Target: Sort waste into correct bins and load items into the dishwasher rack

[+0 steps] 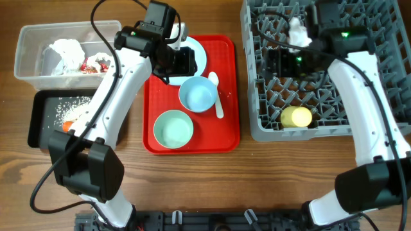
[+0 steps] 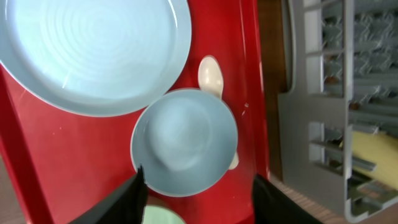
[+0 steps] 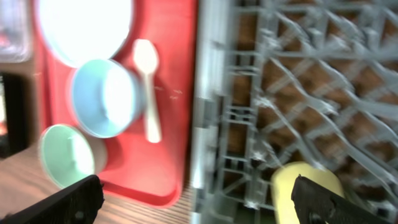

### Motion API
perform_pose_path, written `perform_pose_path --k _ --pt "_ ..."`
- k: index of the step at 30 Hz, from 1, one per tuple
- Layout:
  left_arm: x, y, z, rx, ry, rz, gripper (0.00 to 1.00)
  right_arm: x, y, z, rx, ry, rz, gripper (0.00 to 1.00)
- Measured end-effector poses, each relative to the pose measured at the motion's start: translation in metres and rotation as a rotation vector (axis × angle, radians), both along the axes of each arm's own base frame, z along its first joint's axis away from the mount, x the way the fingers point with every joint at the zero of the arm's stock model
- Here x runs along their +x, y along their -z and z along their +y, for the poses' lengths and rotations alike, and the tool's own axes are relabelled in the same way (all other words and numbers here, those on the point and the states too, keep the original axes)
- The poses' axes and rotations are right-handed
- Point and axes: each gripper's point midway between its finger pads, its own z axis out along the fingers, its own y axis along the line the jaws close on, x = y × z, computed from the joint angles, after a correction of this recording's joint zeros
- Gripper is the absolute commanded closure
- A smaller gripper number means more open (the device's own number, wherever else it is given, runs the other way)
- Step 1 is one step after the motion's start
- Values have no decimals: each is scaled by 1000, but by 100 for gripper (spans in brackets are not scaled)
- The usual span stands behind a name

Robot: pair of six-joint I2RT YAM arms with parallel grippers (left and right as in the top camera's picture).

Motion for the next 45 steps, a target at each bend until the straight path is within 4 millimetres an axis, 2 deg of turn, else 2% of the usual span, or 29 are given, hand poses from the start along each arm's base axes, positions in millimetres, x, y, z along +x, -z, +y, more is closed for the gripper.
perform_pose_path --k 3,5,7,9,12,13,14,17,19,21,25,26,27,28,34,35,36,38,45 --pt "-9 4 6 16 -10 46 49 15 -15 42 79 -99 -114 0" --pt "-10 5 14 16 -47 71 49 16 -25 77 137 -164 -167 0" --pt "-8 6 26 15 -96 88 48 13 -27 96 166 -177 -167 1" --pt "-7 7 38 21 -130 103 47 11 -21 105 174 -172 -143 5" --pt "-11 11 54 71 -161 124 41 12 1 113 165 -146 -76 17" --pt "-10 12 57 84 -166 120 40 14 13 115 151 -130 -47 28" --pt "-9 12 59 96 -173 114 40 15 27 118 129 -114 -16 35" --pt "4 10 71 93 -233 82 39 13 66 131 79 -99 68 38" --pt "15 8 89 85 -298 59 37 10 91 140 42 -111 108 39" --pt "22 7 109 84 -354 49 32 6 107 144 -9 -119 124 40" --pt "27 7 149 82 -460 51 16 1 122 143 -103 -119 128 43" --pt "27 7 158 81 -481 52 14 1 126 141 -130 -120 124 46" --pt "28 7 170 81 -516 54 8 1 129 141 -152 -120 121 56" --pt "28 7 180 85 -538 55 0 1 134 140 -173 -119 122 59" --pt "30 7 211 117 -611 34 0 -2 166 138 -243 -131 164 60" --pt "31 6 216 133 -623 25 0 -3 169 137 -250 -134 168 65" --pt "32 6 221 147 -635 17 0 -2 172 136 -257 -140 170 85" --pt "32 6 231 169 -656 11 0 -2 174 135 -265 -152 169 96" --pt "31 6 236 186 -667 8 0 -3 173 134 -268 -154 172 96"
